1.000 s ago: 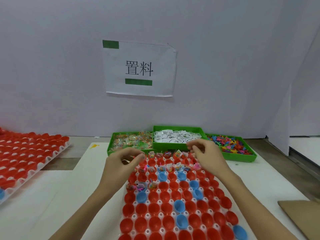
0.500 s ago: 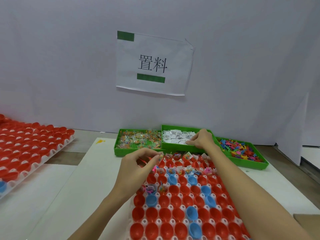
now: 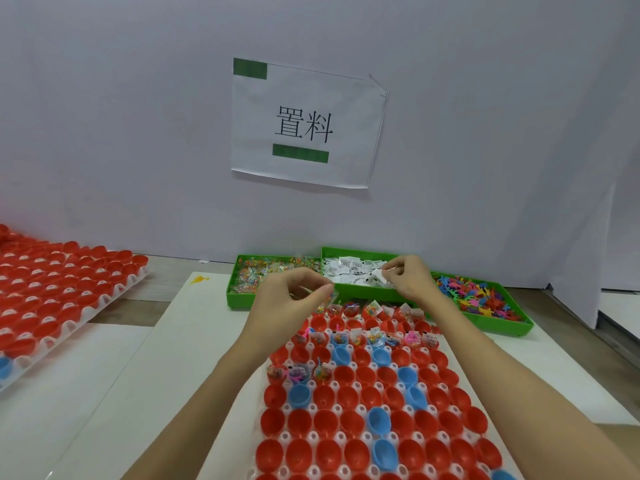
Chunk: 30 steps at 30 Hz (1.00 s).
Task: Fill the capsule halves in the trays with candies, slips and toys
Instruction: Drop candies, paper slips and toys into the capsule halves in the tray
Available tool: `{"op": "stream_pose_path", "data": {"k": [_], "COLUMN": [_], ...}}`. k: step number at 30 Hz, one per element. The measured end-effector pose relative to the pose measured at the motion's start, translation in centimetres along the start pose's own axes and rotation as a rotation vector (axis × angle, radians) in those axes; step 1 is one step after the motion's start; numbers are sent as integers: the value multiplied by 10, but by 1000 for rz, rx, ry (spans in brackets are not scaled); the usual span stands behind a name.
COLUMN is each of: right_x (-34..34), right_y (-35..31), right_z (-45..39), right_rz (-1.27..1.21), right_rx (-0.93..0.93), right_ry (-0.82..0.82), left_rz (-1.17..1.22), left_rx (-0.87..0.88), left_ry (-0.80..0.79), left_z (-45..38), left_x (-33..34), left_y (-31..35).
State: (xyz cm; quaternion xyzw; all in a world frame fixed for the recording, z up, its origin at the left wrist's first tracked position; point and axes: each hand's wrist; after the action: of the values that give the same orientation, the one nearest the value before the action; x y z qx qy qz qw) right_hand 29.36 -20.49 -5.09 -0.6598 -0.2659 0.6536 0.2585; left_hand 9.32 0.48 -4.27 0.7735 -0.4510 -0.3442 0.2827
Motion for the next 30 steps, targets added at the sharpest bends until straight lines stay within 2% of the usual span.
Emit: {"op": "stream_pose_path", "data": {"k": [8,17,24,30], "right_x": [2,-4,-6,-7], "right_y": [13,12,12,12], "right_z": [3,6,7,6], "right_rz": [-117,-72,-176,-166], "right_rx": [-35,-80,-55,-12], "right_ry": [58,61,36,31], "left_rz": [-111,-85,-94,-74], "left_rx": [18,-17,-35,-37], "left_ry": [-84,-71,-70,-88], "left_z": [-17,-19,-18,-17], "left_x": [10,10,10,14], "left_y": [2,-7,-9,-5]}}
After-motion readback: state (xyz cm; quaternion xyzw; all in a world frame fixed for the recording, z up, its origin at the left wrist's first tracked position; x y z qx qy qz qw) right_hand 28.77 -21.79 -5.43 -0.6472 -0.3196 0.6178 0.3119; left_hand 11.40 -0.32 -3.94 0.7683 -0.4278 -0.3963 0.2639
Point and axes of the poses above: each hand's wrist, its own z-axis away from the middle knuckle, its own x-axis out of the palm, y = z × x, and after that the axes turned 13 degrees about x, right-handed
